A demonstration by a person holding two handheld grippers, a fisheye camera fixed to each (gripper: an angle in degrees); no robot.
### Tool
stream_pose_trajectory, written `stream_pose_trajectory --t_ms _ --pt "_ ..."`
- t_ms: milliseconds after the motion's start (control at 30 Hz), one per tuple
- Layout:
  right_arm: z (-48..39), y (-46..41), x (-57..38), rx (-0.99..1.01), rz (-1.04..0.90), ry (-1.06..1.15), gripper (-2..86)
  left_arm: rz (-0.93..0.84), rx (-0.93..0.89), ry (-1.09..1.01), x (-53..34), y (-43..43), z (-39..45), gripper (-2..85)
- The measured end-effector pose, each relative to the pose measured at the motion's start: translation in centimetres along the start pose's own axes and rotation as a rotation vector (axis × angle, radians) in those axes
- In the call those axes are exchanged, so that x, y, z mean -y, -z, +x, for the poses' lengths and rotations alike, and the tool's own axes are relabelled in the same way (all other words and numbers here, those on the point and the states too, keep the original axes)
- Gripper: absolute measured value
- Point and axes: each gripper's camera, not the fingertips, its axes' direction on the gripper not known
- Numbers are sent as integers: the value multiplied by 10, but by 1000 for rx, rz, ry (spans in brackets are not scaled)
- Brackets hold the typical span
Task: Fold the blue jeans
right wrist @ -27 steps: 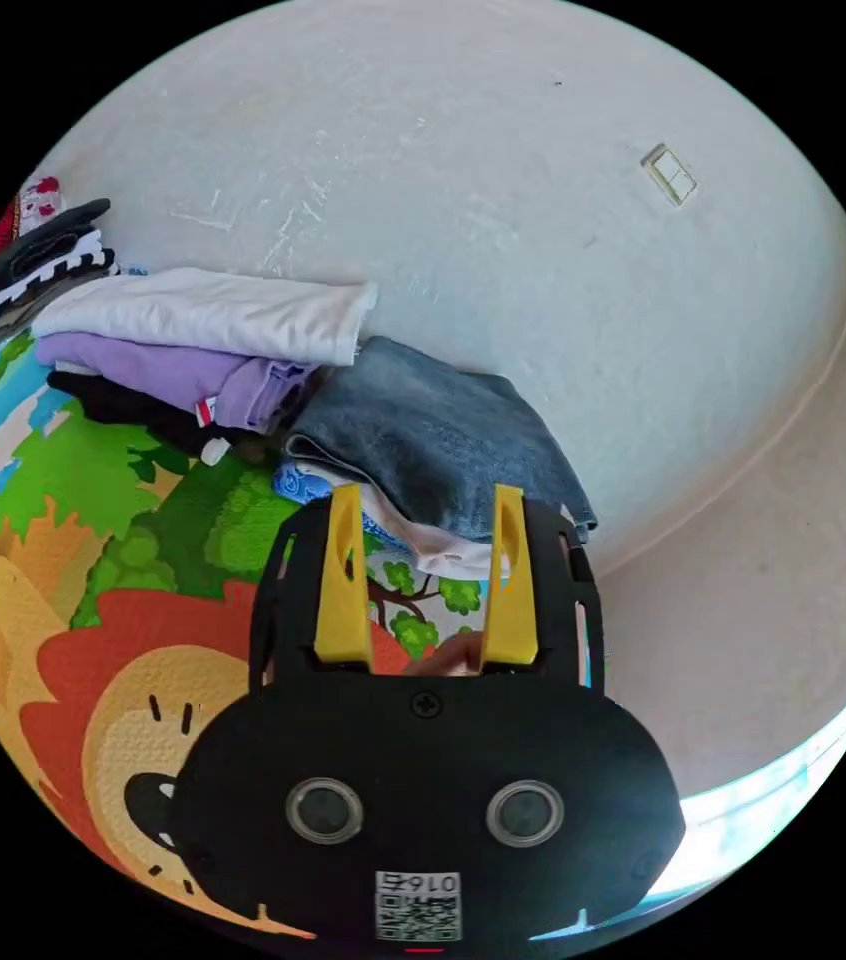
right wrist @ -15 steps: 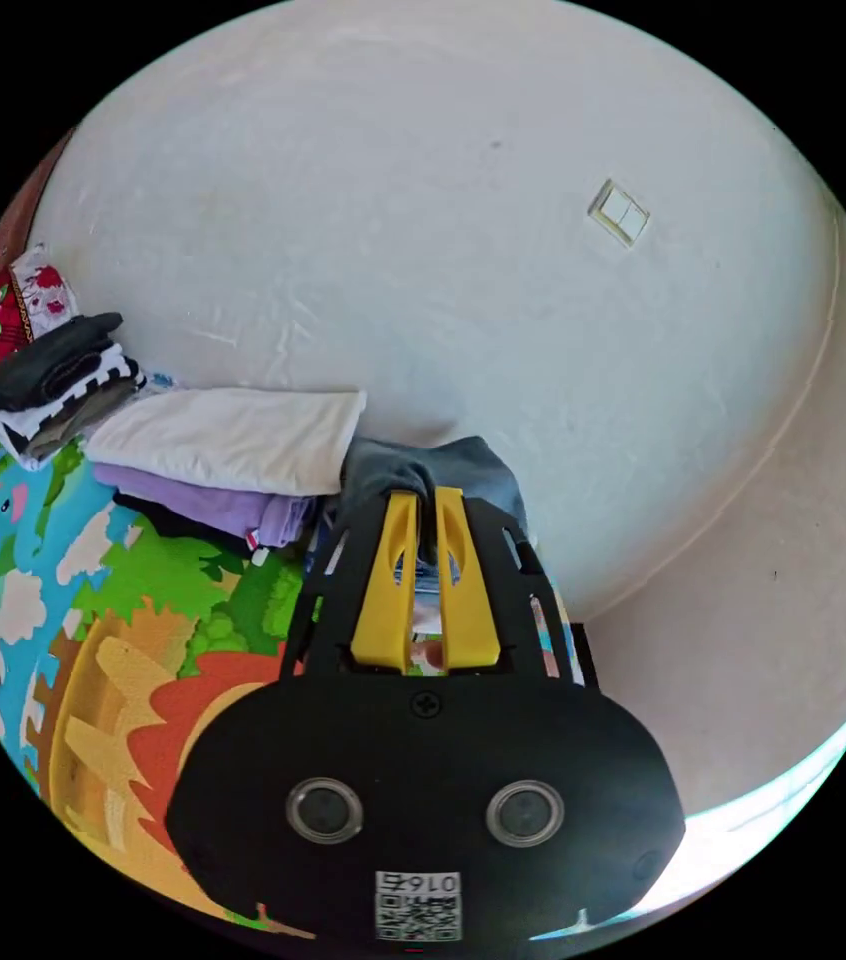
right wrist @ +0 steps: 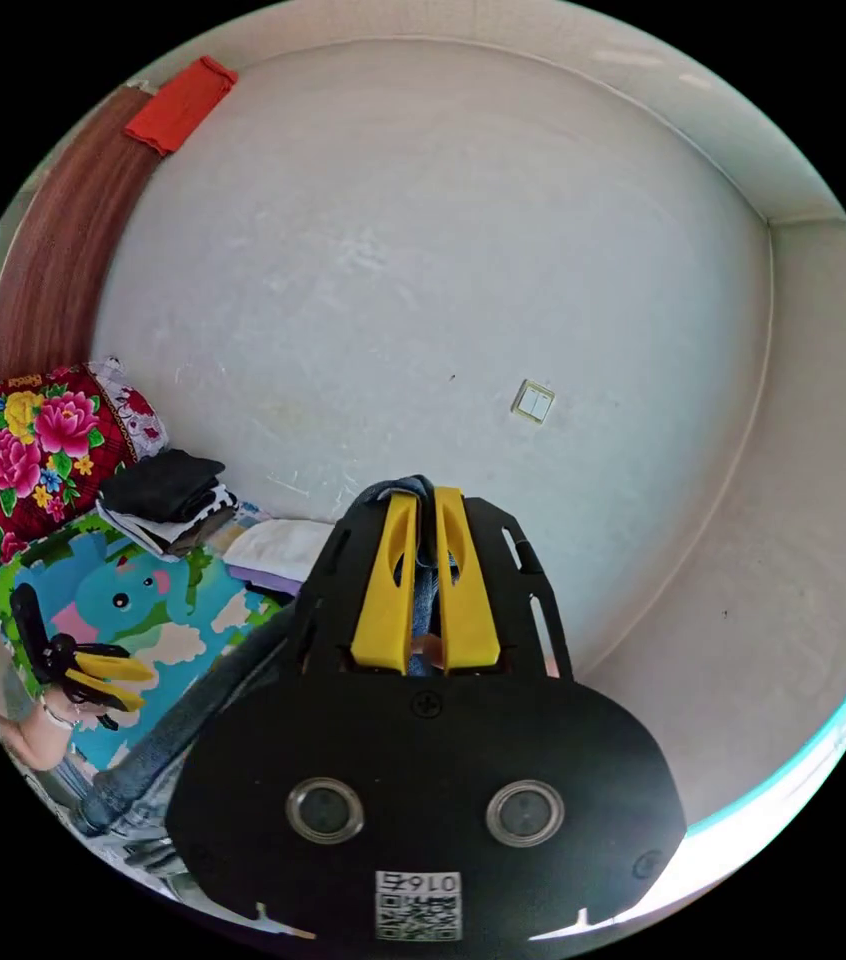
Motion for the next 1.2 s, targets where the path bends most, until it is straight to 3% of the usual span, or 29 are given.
stream_pose_trajectory --t_ms 100,167,233,367,500,600,667,767,967,1200 --pt "-33 14 4 113 -82 59 16 21 245 37 3 61 26 72" --pt "-68 2 -4 303 -161 87 17 17 353 81 3 93 33 70" --pt "-111 -7 -18 366 -164 220 18 25 419 125 2 121 40 69" --pt "-235 -30 -64 238 -175 576 25 9 446 200 0 156 57 69" --pt "-299 -65 -98 -50 -272 612 38 -155 442 234 2 146 71 84" --pt "-285 -61 -104 65 -300 511 57 -250 445 243 3 134 79 111" --pt "-234 -42 -97 326 -337 252 86 -294 417 236 6 123 81 118" --pt "-172 -5 -107 629 -350 73 117 -369 365 199 14 99 87 131" --pt "-122 106 -200 367 -290 42 124 -461 374 71 27 58 115 143" --pt "-153 191 -326 335 -421 -64 161 -598 405 32 30 30 124 146"
